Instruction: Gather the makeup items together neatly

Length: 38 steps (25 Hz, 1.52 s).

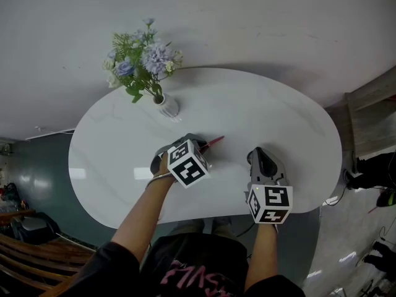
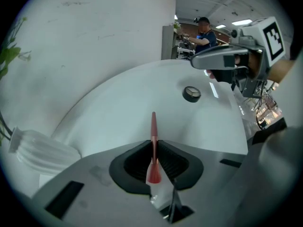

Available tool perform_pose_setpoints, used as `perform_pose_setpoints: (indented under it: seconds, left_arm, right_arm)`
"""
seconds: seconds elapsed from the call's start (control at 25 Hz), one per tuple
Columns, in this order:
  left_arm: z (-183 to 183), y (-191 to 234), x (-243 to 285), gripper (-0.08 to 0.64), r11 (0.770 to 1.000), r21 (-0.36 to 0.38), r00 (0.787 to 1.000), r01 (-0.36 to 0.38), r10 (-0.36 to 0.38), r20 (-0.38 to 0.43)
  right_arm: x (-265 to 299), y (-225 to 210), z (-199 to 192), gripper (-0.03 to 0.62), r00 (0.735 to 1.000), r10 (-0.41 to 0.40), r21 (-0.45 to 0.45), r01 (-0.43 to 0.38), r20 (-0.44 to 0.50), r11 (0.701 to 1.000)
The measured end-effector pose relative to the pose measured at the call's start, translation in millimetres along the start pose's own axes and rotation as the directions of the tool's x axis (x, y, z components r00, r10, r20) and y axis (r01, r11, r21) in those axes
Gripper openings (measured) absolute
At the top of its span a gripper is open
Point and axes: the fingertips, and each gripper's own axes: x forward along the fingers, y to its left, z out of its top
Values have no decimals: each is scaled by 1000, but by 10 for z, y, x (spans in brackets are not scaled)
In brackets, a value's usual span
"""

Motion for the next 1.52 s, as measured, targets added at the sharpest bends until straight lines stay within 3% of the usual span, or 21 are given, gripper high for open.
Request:
perform_pose_setpoints:
  seconds: [0.2,0.44,0.84,1.08,1.36,1.52]
  left_arm:
    - [129,-477,-5,48,989,135,999,53,-54,1]
    - [48,-772,99,48,960,265,995,93,-77,-70]
    - [9,-836,172,52,953,281,992,116,-97,-80]
    - [-50,-863,112,156,954,272,992,124,-109,-69]
    - [-142,-740,-162,169,975,208,997,72,-73,0]
    - [-379,-585,-303,169,980,197,999,34,-29,-24]
  right_arm:
    - [-81,-97,-45,63,1000,-24,23,23,6,999]
    - [-145,-114,-70,63,1000,-27,30,27,12,999]
    - [-183,-150,-143,63,1000,-27,33,27,2,999]
    - [-164,-75,-106,63,1000,-10,19,10,4,1000]
    - [-37,170,-18,63,999,51,1,-51,5,999]
    - [78,414,-9,63,994,107,-24,-107,-13,994]
